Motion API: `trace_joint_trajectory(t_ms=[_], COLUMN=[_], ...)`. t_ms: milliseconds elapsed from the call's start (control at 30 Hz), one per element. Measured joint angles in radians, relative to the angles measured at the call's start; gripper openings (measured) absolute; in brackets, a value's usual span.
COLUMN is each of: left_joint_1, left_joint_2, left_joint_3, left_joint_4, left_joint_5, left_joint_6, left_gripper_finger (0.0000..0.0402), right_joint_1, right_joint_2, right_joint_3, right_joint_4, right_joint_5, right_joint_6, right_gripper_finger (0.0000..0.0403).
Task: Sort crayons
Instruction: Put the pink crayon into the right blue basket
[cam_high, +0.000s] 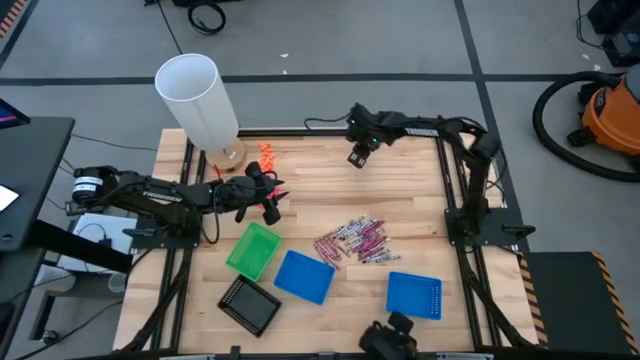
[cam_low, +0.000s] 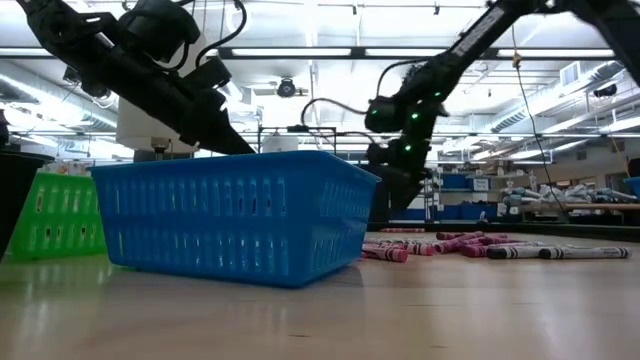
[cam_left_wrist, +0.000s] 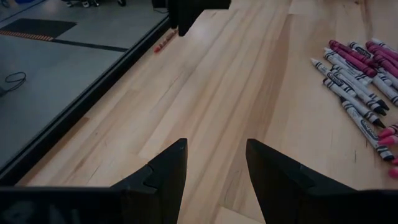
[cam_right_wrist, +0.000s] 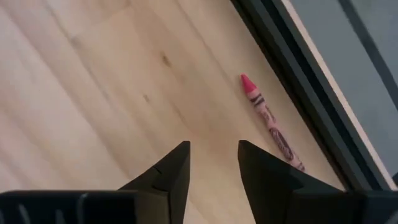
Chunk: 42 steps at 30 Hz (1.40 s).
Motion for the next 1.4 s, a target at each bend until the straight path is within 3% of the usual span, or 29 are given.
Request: trace_joint_trajectory(t_ms=[233, 700, 1100, 1400], left_joint_1=[0.0, -0.007, -0.007, -0.007], left_joint_2=[0.0, 0.0, 0.0, 0.0], left_joint_3=[0.0, 0.0, 0.0, 0.0], left_joint_4=[-0.001, -0.006, -0.019, -0.02], left_joint_5=[0.0, 0.0, 0.0, 0.0], left_joint_6=[-0.017, -0.026, -0.029, -0.029], left_gripper_finger=[0.0176, 0.0176, 0.0176, 0.0176], right_joint_1=[-0.031, -0.031, -0.031, 0.05], right_joint_2=[0.123, 0.284, 0.281, 0.203], right_joint_3=[0.163, 0.348, 0.354, 0.349], right_joint_4=[-0.086, -0.273, -0.351, -0.454], right_joint_5=[0.002, 0.137, 0.016, 0.07], right_joint_6=[-0.021, -0.003, -0.024, -0.023], right_gripper_finger=[0.0145, 0.0144, 0.0144, 0.0143])
